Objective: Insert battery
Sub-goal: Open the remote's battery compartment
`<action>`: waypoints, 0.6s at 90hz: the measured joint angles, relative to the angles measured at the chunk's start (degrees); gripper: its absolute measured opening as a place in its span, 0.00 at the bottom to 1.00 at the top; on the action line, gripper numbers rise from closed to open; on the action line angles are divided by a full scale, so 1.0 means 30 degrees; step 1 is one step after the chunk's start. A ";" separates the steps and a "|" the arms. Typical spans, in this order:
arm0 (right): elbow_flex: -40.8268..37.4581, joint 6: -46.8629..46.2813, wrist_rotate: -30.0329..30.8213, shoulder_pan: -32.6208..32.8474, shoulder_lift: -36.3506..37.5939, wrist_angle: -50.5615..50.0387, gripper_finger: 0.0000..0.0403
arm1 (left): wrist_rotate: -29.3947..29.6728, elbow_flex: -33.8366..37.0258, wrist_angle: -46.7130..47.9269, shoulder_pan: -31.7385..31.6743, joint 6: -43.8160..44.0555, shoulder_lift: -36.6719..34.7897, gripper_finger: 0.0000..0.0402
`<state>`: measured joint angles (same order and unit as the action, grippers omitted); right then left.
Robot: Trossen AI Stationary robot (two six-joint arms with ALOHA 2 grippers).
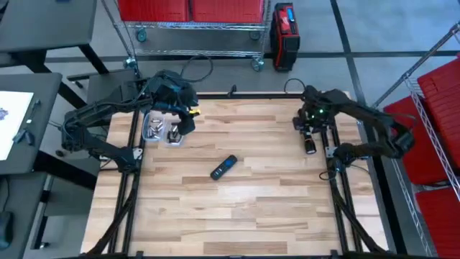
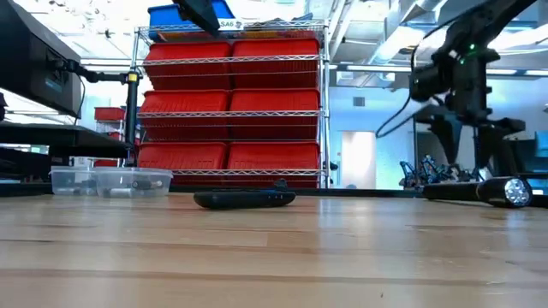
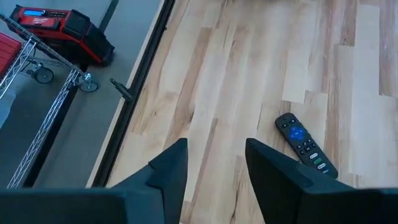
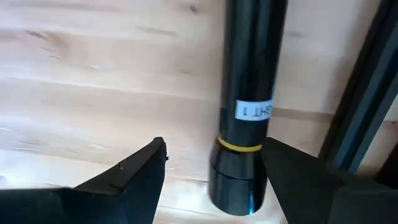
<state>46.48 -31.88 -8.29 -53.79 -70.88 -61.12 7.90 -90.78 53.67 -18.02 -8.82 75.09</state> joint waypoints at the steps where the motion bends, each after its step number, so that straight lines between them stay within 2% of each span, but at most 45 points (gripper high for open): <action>1: 0.0026 0.0002 0.0000 0.0003 0.0055 -0.0015 0.63 | 0.0000 0.0000 -0.0001 0.0000 0.0004 0.0000 0.35; 33: 0.0185 0.0062 -0.0167 0.0003 0.0665 -0.0006 0.63 | 0.0007 0.0000 -0.0001 0.0000 0.0141 0.0000 0.35; 38: 0.0361 0.0080 -0.1227 0.0075 0.0686 -0.0023 0.63 | 0.0007 0.0000 -0.0007 0.0000 0.0241 0.0000 0.35; 47: 0.0678 0.0229 -0.4684 0.1521 0.1911 0.1586 0.63 | -0.0341 0.0000 -0.0001 0.0012 0.0628 0.0004 0.35; 54: 0.0684 -0.0775 -0.5211 0.3671 0.3373 0.4405 0.63 | -0.1615 0.0000 -0.0105 0.0009 0.0963 0.0007 0.35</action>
<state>48.53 -34.20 -23.93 -42.77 -60.76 -47.90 3.05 -90.78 53.36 -18.00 -5.93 75.11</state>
